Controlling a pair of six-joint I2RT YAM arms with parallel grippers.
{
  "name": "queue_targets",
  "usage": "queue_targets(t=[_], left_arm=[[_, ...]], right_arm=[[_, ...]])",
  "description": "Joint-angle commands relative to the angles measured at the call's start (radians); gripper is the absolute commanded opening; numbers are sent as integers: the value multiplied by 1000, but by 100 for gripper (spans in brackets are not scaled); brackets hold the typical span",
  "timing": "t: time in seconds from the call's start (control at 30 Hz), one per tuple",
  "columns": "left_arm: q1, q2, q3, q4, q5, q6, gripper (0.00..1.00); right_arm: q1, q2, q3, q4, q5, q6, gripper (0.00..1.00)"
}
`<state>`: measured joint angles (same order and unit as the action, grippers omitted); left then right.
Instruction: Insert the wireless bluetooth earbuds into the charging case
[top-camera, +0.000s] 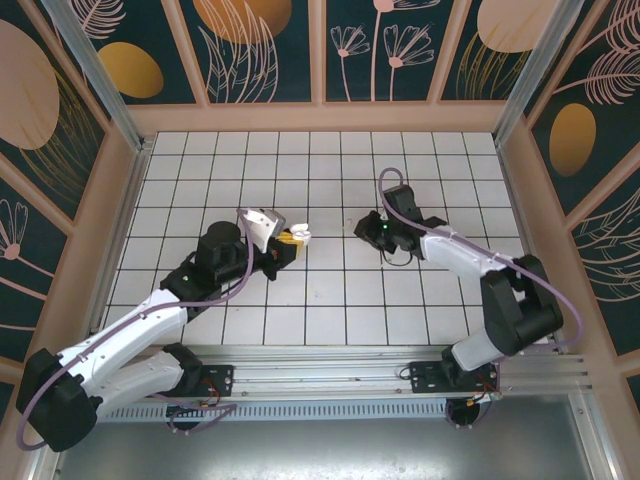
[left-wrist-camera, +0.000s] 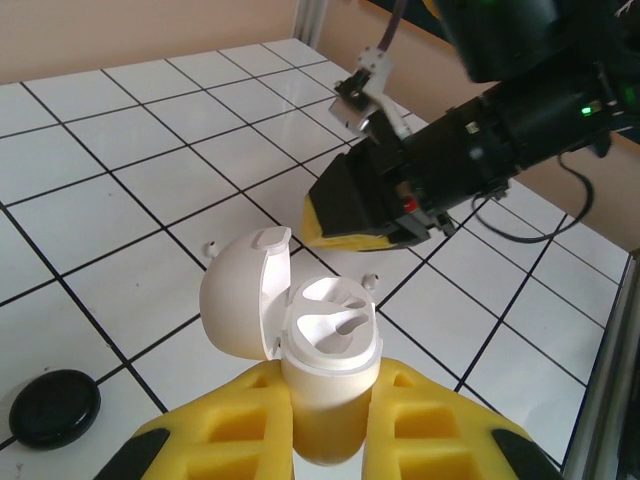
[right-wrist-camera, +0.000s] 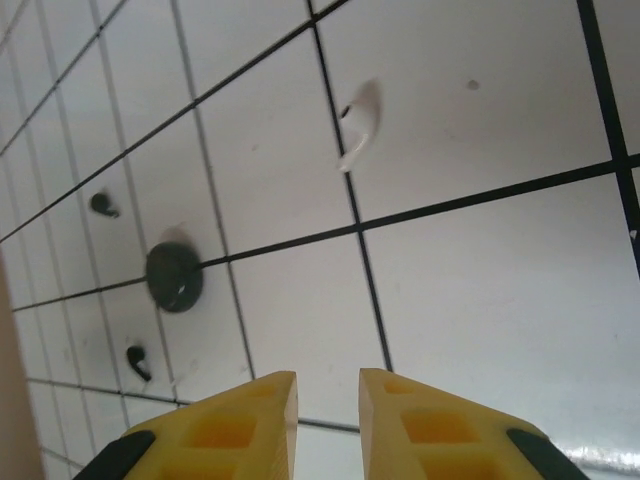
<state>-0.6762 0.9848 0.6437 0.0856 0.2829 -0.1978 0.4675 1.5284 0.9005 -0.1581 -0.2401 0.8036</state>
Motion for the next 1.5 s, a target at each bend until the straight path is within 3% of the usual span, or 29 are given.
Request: queue_targets(t=[0.0, 0.13, 0.5, 0.6, 1.07, 1.47], left_arm=[[-6, 5, -25, 46, 14, 6, 0], [-5, -9, -64, 92, 13, -19, 0], [-5, -14, -64, 68, 4, 4, 0], [-6, -13, -59, 59, 2, 12, 0], [-5, 12, -37, 42, 3, 36, 0], [-6, 11, -41, 31, -3, 44, 0]], right_arm=[[9, 54, 71, 55, 54, 58, 24], [10, 152, 153, 7, 90, 43, 27], [16, 391, 352, -108, 148, 42, 24], [22, 418, 382, -140, 188, 47, 30], [43, 517, 482, -197, 206, 27, 35], [55, 553, 530, -246, 240, -8, 24]])
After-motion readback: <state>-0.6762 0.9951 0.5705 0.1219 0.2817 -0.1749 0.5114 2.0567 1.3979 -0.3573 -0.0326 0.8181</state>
